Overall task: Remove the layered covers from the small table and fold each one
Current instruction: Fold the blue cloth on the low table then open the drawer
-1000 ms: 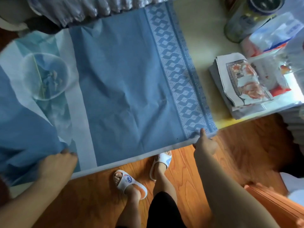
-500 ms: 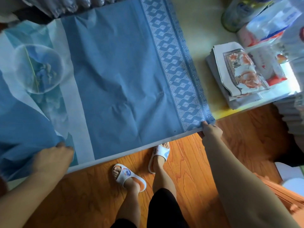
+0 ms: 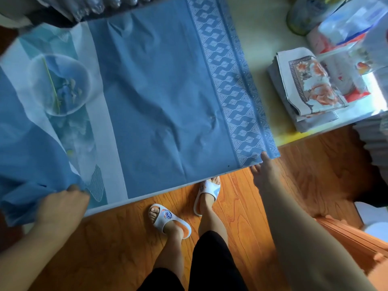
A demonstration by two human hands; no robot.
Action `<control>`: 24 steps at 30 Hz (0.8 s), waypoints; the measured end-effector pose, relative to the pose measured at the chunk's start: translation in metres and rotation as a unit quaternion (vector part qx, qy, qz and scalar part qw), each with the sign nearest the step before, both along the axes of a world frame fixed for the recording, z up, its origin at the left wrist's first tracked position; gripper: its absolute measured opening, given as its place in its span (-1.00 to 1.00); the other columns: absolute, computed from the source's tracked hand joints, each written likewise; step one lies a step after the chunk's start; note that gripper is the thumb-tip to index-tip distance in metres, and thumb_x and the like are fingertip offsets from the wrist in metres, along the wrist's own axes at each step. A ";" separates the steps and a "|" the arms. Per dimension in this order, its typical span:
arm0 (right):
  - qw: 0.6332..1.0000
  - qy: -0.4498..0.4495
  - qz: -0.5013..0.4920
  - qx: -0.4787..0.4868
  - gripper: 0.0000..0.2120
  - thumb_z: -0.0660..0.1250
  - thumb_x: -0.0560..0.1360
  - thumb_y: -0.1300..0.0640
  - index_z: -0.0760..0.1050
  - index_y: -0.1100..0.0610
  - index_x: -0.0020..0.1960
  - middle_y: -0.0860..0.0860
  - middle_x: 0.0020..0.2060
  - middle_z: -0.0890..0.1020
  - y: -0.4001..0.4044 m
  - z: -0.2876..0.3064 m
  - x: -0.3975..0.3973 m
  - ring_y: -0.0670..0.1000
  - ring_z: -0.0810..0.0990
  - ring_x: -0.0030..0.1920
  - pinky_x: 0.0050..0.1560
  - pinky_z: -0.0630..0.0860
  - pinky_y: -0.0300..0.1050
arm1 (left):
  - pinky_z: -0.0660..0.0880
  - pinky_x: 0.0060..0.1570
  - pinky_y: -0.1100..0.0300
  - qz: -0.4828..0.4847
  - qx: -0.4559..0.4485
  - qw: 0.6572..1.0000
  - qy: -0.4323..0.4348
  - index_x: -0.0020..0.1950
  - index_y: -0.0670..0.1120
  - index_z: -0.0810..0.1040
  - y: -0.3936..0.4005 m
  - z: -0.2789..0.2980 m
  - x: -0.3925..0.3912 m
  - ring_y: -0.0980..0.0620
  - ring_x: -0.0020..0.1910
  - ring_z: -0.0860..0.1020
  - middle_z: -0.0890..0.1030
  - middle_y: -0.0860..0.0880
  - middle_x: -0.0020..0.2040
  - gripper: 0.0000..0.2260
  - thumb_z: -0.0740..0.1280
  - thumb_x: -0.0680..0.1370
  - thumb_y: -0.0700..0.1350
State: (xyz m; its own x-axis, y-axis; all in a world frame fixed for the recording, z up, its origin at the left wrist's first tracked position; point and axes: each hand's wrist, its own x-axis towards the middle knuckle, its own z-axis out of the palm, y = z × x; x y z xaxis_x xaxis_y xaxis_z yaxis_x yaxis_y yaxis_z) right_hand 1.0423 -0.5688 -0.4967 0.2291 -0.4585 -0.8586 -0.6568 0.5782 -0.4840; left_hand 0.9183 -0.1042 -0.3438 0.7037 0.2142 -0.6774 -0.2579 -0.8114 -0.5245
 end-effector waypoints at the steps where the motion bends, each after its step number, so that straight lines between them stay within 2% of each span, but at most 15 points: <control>1: 1.000 0.005 0.009 0.010 -0.62 0.47 0.52 0.04 0.46 0.18 0.22 0.13 0.06 0.66 0.006 -0.004 -0.005 0.09 0.72 -0.04 -0.18 0.69 -0.05 | 0.57 -0.14 0.17 -0.005 0.003 1.000 0.003 0.22 0.07 0.58 -0.002 -0.001 0.000 0.08 -0.02 0.69 0.54 0.03 0.05 -0.71 0.21 0.56 -0.14; 3: 0.998 0.028 0.047 0.020 -0.60 0.47 0.52 0.02 0.43 0.22 0.21 0.18 0.00 0.65 0.019 -0.008 -0.015 0.13 0.74 -0.11 -0.18 0.70 0.00 | 0.57 -0.14 0.18 -0.019 0.009 1.000 0.012 0.23 0.09 0.56 -0.004 -0.002 0.001 0.11 0.00 0.68 0.53 0.04 0.07 -0.70 0.18 0.57 -0.14; 7: 0.994 0.037 0.098 0.011 -0.86 0.38 0.59 0.18 0.53 0.25 0.05 0.20 -0.05 0.70 0.033 -0.012 -0.031 0.08 0.73 -0.21 -0.25 0.68 -0.07 | 0.56 -0.12 0.19 -0.032 0.005 0.999 0.020 0.23 0.10 0.54 -0.007 -0.002 0.004 0.12 0.03 0.67 0.52 0.05 0.08 -0.71 0.19 0.57 -0.13; 9: 0.995 0.031 0.091 0.008 -0.91 0.36 0.60 0.22 0.54 0.26 0.01 0.22 -0.04 0.71 0.032 -0.015 -0.032 0.08 0.73 -0.23 -0.26 0.68 -0.07 | 0.56 -0.12 0.19 -0.030 0.003 0.999 0.018 0.23 0.10 0.53 -0.006 -0.001 0.003 0.13 0.05 0.66 0.52 0.04 0.08 -0.73 0.20 0.58 -0.12; 15: 0.996 0.005 0.084 0.032 -0.77 0.31 0.62 0.25 0.48 0.34 0.23 0.19 -0.05 0.69 0.032 -0.012 -0.033 0.11 0.73 -0.17 -0.22 0.66 -0.05 | 0.56 -0.12 0.18 -0.042 0.007 0.999 0.020 0.22 0.10 0.54 0.000 -0.001 -0.002 0.12 0.02 0.67 0.52 0.04 0.07 -0.77 0.24 0.58 -0.06; 18: 0.996 0.009 0.060 0.060 -0.68 0.37 0.60 0.13 0.43 0.24 0.28 0.17 0.05 0.68 0.036 -0.009 -0.035 0.10 0.74 -0.11 -0.07 0.68 -0.01 | 0.57 -0.22 0.14 -0.025 0.011 0.999 0.017 0.12 0.05 0.61 0.001 0.003 -0.004 0.07 -0.09 0.70 0.56 0.02 -0.01 -0.83 0.35 0.54 -0.06; 20: 0.996 0.010 0.044 0.077 -0.66 0.38 0.59 0.05 0.44 0.19 0.28 0.13 0.08 0.66 0.038 -0.003 -0.034 0.09 0.72 -0.03 0.00 0.66 -0.01 | 0.55 -0.35 0.11 0.019 0.002 1.000 0.006 -0.06 -0.02 0.65 0.008 0.012 -0.001 -0.06 -0.28 0.69 0.55 -0.03 -0.15 -0.86 0.52 0.41 -0.11; 22: 0.993 0.001 0.035 0.111 -0.70 0.37 0.60 0.09 0.46 0.16 0.28 0.11 0.08 0.66 0.040 -0.001 -0.030 0.08 0.71 -0.04 -0.02 0.66 0.00 | 0.50 -0.41 0.11 0.054 -0.010 0.998 -0.009 -0.15 -0.06 0.64 0.021 0.021 -0.002 -0.12 -0.39 0.66 0.55 -0.09 -0.23 -0.81 0.58 0.31 -0.16; 24: 0.992 0.040 0.039 0.113 -0.73 0.35 0.59 0.19 0.46 0.16 0.27 0.12 0.01 0.66 0.045 -0.007 -0.022 0.06 0.72 -0.24 -0.21 0.68 0.01 | 0.51 -0.43 0.10 0.053 -0.020 0.998 -0.027 -0.10 -0.05 0.66 0.037 0.032 -0.003 -0.11 -0.40 0.66 0.58 -0.09 -0.21 -0.74 0.60 0.27 -0.18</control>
